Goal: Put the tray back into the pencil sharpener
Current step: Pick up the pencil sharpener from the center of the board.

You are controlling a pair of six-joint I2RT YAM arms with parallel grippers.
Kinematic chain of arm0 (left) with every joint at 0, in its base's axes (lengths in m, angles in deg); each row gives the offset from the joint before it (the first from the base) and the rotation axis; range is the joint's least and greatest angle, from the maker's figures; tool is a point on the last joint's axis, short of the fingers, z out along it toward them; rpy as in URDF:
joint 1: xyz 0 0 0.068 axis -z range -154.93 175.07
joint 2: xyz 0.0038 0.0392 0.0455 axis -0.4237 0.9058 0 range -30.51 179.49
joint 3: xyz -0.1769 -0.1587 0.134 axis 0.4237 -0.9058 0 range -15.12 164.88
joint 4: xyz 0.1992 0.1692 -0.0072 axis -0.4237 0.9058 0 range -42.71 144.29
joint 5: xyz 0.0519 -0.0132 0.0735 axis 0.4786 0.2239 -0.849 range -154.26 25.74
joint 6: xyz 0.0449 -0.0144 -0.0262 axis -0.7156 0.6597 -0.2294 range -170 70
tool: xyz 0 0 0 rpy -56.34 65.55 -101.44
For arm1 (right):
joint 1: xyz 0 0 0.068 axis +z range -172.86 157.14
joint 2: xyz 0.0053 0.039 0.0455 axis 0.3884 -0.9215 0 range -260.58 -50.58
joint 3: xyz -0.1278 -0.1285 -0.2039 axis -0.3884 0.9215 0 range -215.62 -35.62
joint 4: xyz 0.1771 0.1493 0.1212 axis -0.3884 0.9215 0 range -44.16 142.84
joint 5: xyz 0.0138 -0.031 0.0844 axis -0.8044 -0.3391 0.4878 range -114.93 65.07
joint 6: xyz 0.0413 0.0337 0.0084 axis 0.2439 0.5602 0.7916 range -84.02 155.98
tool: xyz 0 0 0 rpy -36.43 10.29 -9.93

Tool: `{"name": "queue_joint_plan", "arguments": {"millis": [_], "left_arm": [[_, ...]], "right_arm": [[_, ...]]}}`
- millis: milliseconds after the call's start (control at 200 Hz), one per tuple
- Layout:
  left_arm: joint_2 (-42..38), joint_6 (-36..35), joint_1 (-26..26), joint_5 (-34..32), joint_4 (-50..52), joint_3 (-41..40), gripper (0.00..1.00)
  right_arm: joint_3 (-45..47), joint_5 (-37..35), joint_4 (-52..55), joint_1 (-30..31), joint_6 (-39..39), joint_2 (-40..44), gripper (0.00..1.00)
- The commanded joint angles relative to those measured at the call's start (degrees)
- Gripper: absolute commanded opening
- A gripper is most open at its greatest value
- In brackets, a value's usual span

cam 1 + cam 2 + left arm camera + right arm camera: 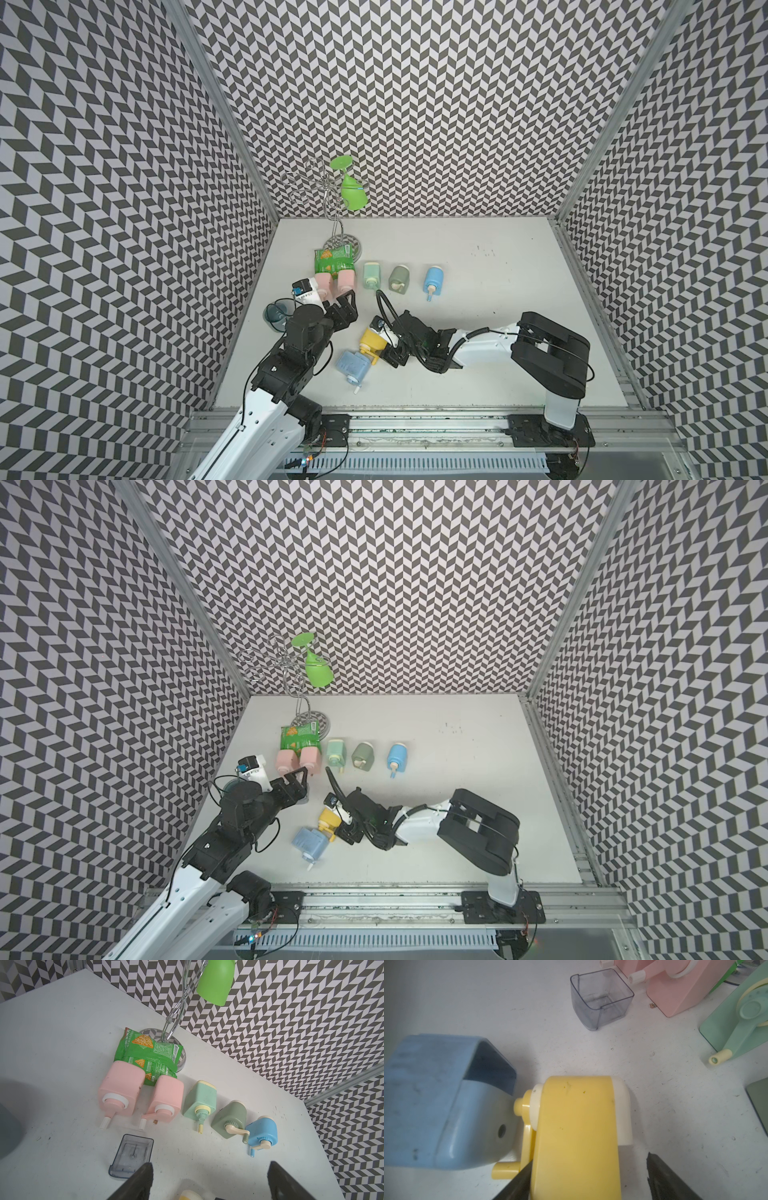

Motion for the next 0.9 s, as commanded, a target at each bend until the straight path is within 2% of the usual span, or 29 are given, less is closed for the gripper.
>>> {"name": "queue_joint_plan", "arguments": {"millis": [0, 160, 361, 616, 771, 896], "left_arm": [[-0.69, -0.69, -0.41, -0.26, 0.20, 0.64, 0.87], [-0.85, -0.86, -0.37, -0.44, 0.49, 0.92, 0.87], [-0.71, -1.19, -0.41, -0.54, 0.59, 1.34, 0.87], [-0.14, -2.81, -0.42, 0.53, 0.34, 2.91, 0.87], [0.32, -5.79, -0.38, 4.65, -0.04, 4.68, 0.88], [0.81, -8.86, -0.41, 13.82, 0.63, 7.05, 0.91]], "right_arm": [[-1.64, 0.54, -1.81, 0.06, -0.37, -1.06, 0.76], [-1.82, 0.75, -1.55, 0.08, -0.62, -1.31, 0.66], [-0.53, 1.19, -2.45, 0.08, -1.27, 0.65, 0.46], [3.34, 1.51, -5.42, -0.18, -1.06, 5.79, 0.35], [7.32, -0.11, -8.91, -0.46, -1.21, 11.02, 0.29], [13.04, -1.87, -14.72, -0.45, -2.45, 18.68, 0.26]]}}
